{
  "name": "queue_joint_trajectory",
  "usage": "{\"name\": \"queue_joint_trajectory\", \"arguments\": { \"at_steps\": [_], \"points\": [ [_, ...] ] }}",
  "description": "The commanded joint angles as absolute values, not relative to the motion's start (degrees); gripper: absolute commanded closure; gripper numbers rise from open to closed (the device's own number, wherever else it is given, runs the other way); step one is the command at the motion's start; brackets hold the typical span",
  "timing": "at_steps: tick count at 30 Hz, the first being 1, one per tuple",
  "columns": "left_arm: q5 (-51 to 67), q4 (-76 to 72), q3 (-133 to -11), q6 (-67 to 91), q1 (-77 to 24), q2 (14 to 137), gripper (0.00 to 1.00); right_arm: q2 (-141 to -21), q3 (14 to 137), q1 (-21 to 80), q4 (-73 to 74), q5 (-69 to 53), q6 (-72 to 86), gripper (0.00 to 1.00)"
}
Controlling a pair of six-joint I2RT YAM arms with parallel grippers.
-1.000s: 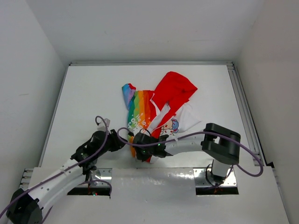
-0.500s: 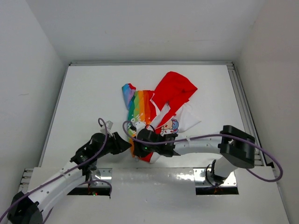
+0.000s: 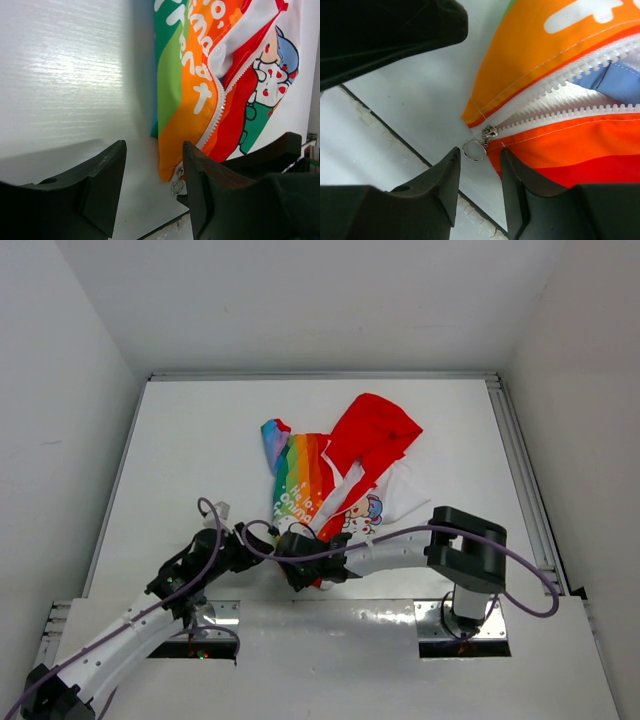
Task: Zip up the jacket
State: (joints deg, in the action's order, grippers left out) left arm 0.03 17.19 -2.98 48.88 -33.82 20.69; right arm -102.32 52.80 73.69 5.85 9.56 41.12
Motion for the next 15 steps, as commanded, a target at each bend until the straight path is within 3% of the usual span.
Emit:
{"name": "queue_joint_trajectory", "arguments": {
  "at_steps": [1,15],
  "points": [
    [-2.11,18.02,-3.95,50.36,-34.36,20.39,0.53,-102.83,55.54,75.14,6.77,12.48,39.90,0.63],
    [-3.25,17.75,-3.16,54.23,-34.36,17.58,0.56,-109.16,62.23,79.45,14.59,22.67,38.23,0.69]
  ]
}}
